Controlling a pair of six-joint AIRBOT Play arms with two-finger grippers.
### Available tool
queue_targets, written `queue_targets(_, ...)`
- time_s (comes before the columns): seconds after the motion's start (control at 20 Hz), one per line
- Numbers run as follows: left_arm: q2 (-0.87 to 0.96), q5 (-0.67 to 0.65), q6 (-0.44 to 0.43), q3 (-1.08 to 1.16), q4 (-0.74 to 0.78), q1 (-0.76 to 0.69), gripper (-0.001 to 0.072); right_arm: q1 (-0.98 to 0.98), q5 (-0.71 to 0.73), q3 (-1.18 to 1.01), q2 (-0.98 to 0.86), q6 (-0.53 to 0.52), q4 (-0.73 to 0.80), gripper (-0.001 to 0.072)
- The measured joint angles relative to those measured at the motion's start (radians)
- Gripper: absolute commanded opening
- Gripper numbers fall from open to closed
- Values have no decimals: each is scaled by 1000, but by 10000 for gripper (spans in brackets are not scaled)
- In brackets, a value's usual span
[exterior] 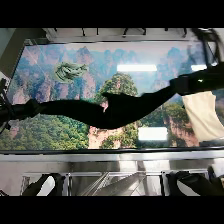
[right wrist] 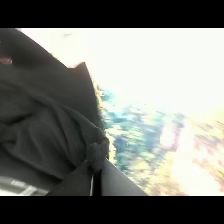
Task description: Fold the shirts.
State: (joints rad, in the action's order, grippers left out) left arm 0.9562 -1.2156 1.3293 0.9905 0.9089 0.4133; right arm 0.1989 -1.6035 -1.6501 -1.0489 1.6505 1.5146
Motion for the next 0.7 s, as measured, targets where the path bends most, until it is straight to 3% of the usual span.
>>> queue_targets(0.35,-109,-48,90,241,111,0,14,-243,40,70,174,-27,6,30)
queue_targets(0.7,-207,-138,191,622,219,0,13,-292,79,51,318,-46,9,29)
